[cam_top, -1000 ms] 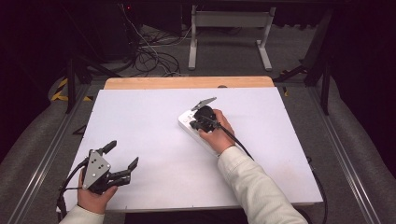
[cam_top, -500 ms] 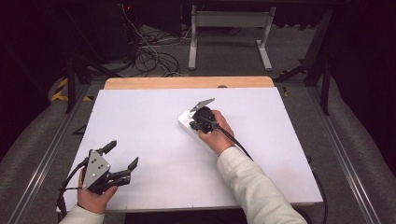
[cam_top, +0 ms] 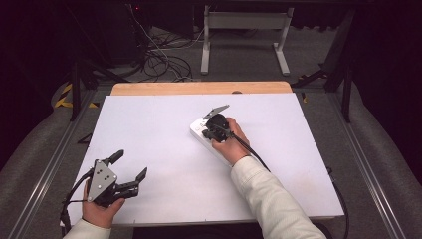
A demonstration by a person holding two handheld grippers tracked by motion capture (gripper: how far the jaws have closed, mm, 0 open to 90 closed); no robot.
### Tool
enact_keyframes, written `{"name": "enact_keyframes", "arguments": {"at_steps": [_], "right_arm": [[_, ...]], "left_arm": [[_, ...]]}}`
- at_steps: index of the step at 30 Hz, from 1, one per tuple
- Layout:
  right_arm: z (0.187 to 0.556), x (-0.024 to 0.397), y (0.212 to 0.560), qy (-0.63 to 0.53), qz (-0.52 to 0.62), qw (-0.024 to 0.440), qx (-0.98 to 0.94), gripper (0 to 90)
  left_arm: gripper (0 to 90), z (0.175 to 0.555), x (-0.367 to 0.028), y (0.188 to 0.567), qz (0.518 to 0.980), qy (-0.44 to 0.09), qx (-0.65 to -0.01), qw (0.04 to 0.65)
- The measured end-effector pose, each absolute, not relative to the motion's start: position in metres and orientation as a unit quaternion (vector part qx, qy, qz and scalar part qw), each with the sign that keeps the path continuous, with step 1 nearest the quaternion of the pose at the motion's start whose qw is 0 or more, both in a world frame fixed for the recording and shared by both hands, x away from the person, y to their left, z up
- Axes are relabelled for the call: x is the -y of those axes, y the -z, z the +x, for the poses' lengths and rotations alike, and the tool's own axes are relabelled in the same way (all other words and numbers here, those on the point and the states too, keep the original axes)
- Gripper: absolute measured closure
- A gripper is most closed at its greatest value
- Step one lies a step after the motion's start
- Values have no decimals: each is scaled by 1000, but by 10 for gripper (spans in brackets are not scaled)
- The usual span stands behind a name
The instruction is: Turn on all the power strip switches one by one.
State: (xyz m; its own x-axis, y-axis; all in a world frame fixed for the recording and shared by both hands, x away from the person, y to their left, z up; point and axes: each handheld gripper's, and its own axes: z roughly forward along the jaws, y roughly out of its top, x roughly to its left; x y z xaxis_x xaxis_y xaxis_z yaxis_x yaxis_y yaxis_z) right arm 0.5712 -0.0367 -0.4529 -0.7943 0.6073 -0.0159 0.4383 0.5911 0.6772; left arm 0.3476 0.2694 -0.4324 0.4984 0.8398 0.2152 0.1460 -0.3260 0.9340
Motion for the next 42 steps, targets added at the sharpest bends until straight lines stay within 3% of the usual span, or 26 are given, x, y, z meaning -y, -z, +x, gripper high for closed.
{"name": "enact_keyframes", "arguments": {"at_steps": [21, 42], "right_arm": [[570, 32, 406, -394, 284, 141, -863, 900], [595, 11, 440, -372, 316, 126, -864, 900]], "left_arm": [[149, 348, -271, 432, 725, -371, -339, 471], [149, 349, -273, 432, 723, -369, -340, 475]]}}
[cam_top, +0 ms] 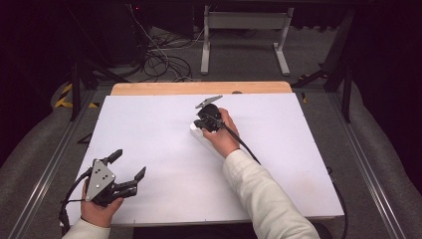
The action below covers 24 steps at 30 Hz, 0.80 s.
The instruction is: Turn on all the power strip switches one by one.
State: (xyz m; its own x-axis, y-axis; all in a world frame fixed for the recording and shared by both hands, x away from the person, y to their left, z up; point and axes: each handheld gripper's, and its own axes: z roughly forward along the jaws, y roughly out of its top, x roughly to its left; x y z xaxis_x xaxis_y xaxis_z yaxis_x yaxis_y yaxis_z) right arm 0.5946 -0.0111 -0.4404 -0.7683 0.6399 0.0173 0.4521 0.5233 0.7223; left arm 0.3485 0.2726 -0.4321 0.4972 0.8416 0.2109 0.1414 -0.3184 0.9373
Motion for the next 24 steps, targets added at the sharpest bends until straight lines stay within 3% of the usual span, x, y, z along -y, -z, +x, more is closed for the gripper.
{"name": "enact_keyframes", "arguments": {"at_steps": [24], "right_arm": [[597, 7, 450, -359, 311, 127, -871, 900]], "left_arm": [[149, 349, -272, 432, 724, -370, -340, 472]]}}
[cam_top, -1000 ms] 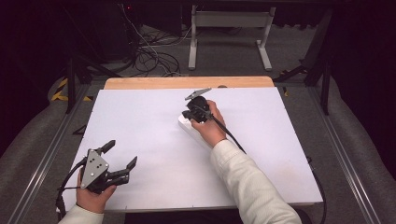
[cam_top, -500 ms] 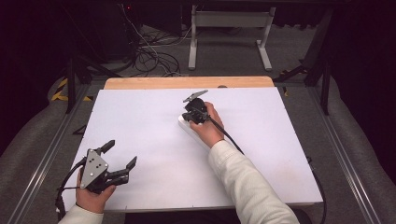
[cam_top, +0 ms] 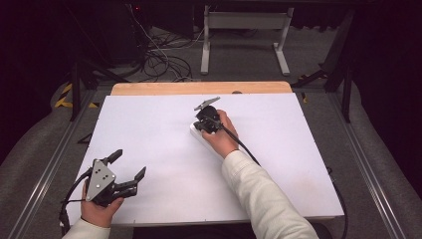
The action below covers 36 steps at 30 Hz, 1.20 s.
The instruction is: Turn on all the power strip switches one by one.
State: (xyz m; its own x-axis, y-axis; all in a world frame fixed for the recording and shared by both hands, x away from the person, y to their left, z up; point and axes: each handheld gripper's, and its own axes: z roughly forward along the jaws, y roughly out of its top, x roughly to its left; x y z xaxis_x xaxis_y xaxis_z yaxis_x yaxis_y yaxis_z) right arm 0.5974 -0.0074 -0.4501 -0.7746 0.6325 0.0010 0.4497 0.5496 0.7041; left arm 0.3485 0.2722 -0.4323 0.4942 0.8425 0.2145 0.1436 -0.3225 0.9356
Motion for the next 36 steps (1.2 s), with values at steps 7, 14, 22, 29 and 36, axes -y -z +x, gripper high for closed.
{"name": "enact_keyframes", "arguments": {"at_steps": [7, 14, 22, 29, 36], "right_arm": [[596, 6, 450, -356, 309, 132, -872, 900], [596, 6, 451, -354, 310, 132, -872, 900], [596, 6, 452, -354, 312, 131, -872, 900], [597, 6, 452, -356, 315, 125, -871, 900], [598, 6, 452, -354, 318, 124, -871, 900]], "left_arm": [[149, 348, -272, 432, 724, -372, -340, 472], [149, 348, -271, 432, 724, -370, -341, 471], [149, 348, -271, 433, 725, -369, -341, 471], [150, 349, -271, 433, 725, -369, -340, 471], [149, 349, -271, 433, 725, -369, -341, 471]]}}
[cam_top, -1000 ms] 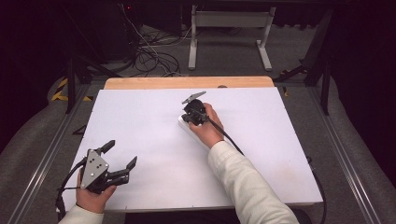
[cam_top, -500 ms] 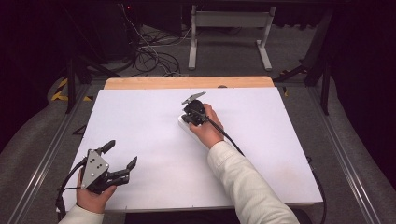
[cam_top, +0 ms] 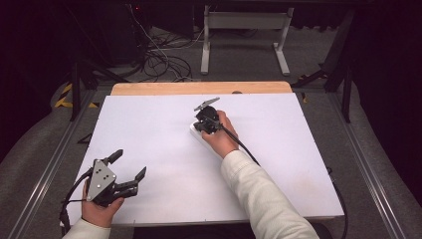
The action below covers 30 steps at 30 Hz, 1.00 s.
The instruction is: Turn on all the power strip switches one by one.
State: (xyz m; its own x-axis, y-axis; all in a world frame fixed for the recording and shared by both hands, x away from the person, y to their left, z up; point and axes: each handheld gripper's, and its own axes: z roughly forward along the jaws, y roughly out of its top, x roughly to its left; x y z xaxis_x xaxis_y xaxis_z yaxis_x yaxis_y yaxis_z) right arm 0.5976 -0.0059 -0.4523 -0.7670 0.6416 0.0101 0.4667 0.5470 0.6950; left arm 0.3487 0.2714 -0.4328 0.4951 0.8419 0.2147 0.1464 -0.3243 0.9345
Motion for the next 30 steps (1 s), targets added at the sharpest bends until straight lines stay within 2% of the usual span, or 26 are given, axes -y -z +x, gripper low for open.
{"name": "enact_keyframes", "arguments": {"at_steps": [30], "right_arm": [[595, 1, 453, -340, 322, 139, -872, 900]], "left_arm": [[149, 347, -272, 431, 724, -373, -339, 471]]}}
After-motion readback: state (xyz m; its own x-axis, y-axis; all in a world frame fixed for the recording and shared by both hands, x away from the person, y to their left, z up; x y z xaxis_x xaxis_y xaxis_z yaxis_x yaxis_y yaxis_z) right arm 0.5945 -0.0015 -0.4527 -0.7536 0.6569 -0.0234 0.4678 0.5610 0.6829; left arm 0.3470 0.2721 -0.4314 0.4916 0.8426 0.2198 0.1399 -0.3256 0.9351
